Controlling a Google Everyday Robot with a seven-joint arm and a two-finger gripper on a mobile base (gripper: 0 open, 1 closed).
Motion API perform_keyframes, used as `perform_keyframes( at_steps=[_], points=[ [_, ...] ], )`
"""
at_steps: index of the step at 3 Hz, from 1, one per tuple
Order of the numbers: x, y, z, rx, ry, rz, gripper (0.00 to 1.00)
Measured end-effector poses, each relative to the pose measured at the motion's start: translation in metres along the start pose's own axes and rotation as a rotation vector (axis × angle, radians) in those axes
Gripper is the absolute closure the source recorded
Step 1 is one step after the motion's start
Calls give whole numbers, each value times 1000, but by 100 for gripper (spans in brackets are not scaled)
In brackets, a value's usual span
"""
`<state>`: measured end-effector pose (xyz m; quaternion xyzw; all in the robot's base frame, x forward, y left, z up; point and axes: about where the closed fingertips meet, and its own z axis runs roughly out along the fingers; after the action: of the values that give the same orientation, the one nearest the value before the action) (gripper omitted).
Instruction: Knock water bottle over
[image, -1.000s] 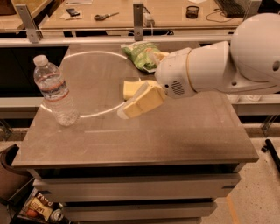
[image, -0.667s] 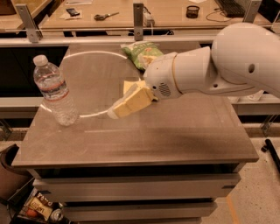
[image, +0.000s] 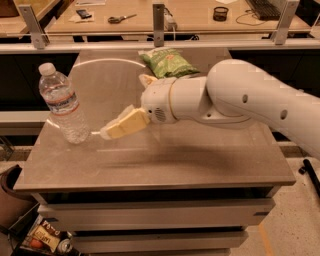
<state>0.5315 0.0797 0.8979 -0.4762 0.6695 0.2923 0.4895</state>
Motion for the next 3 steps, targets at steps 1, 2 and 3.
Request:
perform_keyframes(
  at_steps=[1,2,3],
  points=[
    [-8,-3,24,3,-89,-5,0],
    [-20,-4,38,-7,-158,-21,0],
    [-33,-3,44,-17,-195,-31,0]
  ],
)
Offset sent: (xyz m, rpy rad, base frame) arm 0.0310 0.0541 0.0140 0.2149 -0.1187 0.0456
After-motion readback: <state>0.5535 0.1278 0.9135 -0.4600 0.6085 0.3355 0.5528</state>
